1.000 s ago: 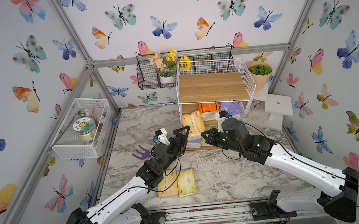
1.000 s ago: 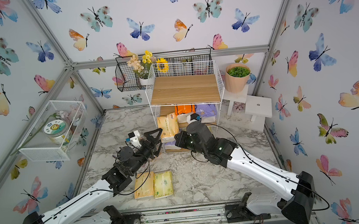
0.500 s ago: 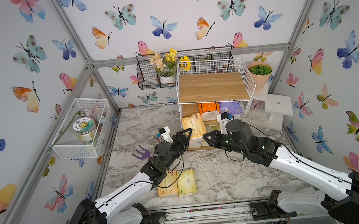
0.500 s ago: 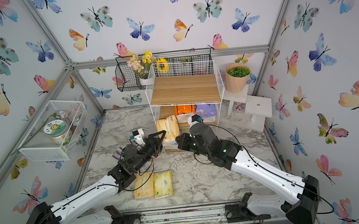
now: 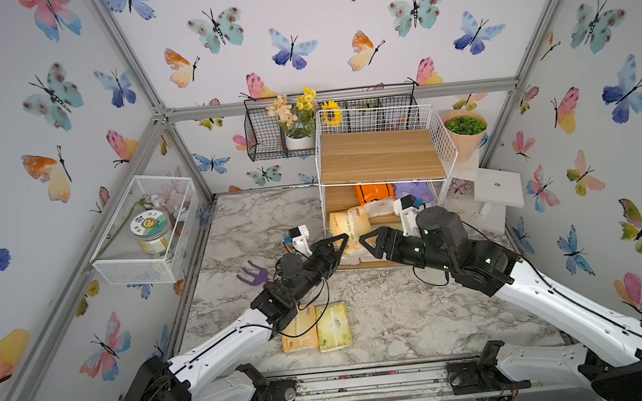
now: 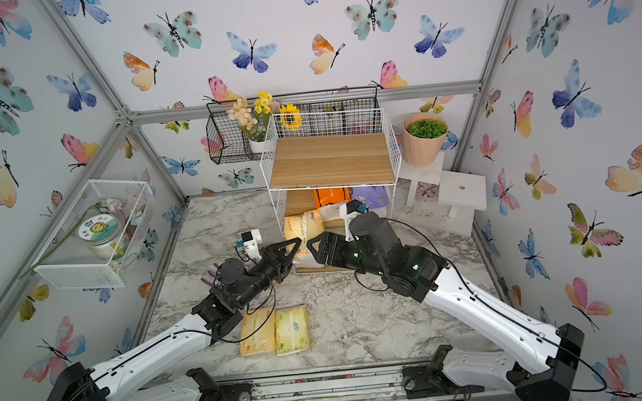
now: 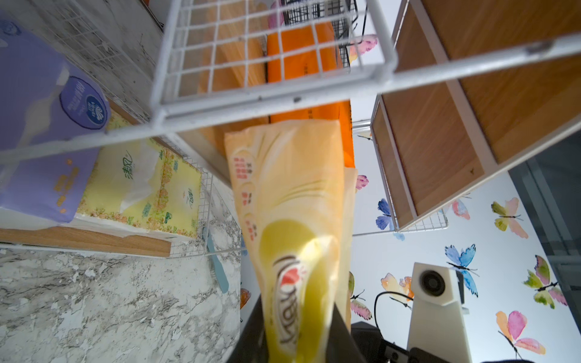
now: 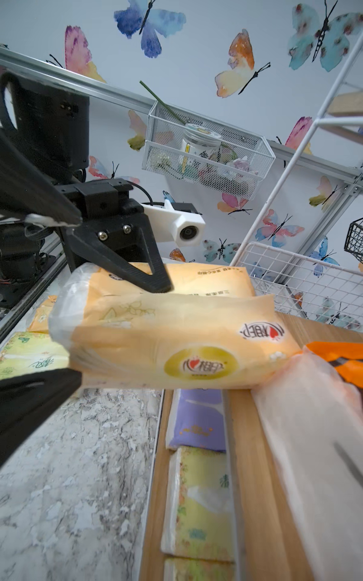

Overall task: Remove the tissue boxes from the shelf
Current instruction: Pick up a box of tissues from the shelf.

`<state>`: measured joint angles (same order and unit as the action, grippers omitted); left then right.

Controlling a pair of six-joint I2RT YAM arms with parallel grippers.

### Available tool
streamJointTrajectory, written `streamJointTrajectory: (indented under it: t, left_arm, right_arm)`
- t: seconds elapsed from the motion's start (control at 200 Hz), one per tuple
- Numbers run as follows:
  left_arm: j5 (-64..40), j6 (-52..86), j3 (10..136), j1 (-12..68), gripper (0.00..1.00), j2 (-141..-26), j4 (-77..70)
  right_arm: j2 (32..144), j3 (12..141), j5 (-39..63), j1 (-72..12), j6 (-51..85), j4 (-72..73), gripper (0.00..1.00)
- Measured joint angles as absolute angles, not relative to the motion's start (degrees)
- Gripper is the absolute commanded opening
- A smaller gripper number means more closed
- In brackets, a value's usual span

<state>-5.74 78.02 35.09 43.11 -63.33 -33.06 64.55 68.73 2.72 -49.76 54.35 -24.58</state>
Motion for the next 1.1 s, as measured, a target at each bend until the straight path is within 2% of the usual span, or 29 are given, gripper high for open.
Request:
streamJointTrajectory:
  t: [0.385,0.796,1.101]
  left_arm:
    - [-14.4,75.2,30.8,43.1,0.16,-58.2,-34.5]
    - [-13.1,75.2,29.3,43.1,0.17,-57.1,-34.8]
    - [-12.8,75.2,29.4,43.1,0.16,-54.2,-34.9]
  right_arm:
    - [59.4,61.8,2.1,-48.8,59.6,-22.1,0.8]
    - [62.2,58.2,5.1,-46.7,62.8,-10.6,0.77]
    - [61.9,55.5,7.8,-45.0,63.5,-9.6,0.78]
